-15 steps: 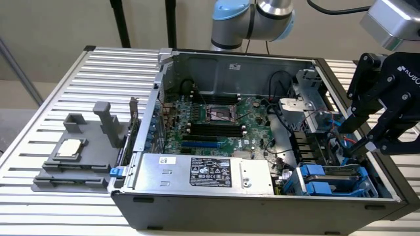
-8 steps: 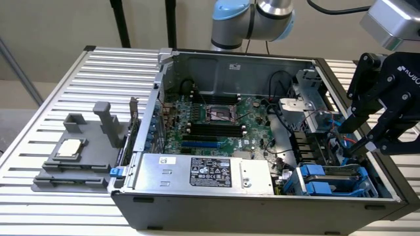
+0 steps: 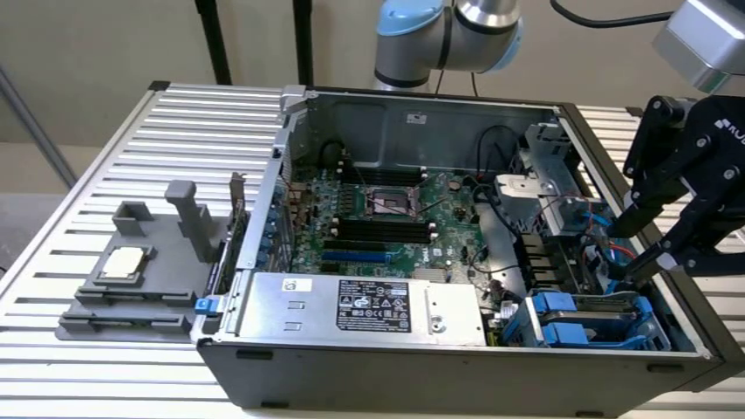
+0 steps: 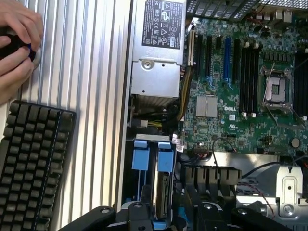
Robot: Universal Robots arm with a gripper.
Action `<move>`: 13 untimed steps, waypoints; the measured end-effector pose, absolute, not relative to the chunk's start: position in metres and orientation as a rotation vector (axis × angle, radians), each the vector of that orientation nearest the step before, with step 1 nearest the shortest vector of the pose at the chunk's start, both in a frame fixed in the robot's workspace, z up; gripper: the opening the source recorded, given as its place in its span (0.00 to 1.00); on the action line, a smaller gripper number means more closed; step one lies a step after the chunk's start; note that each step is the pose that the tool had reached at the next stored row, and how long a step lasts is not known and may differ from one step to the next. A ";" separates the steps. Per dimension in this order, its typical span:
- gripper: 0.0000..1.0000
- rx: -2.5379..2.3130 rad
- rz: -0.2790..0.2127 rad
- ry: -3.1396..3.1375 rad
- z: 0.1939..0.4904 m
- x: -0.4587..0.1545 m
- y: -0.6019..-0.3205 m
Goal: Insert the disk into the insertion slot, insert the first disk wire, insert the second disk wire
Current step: 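Insert the first disk wire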
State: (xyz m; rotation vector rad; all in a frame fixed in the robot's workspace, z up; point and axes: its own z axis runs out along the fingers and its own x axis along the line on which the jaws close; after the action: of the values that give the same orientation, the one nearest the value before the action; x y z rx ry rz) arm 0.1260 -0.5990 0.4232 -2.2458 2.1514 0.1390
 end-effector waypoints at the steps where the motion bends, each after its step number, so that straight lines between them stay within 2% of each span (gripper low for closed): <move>1: 0.41 -2.246 0.139 2.151 0.422 0.130 -0.599; 13: 0.41 -2.254 0.138 2.145 0.400 0.164 -0.593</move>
State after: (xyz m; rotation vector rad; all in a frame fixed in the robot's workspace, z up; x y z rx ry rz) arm 0.1638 -0.5925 0.4001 -2.2539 2.1449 0.1378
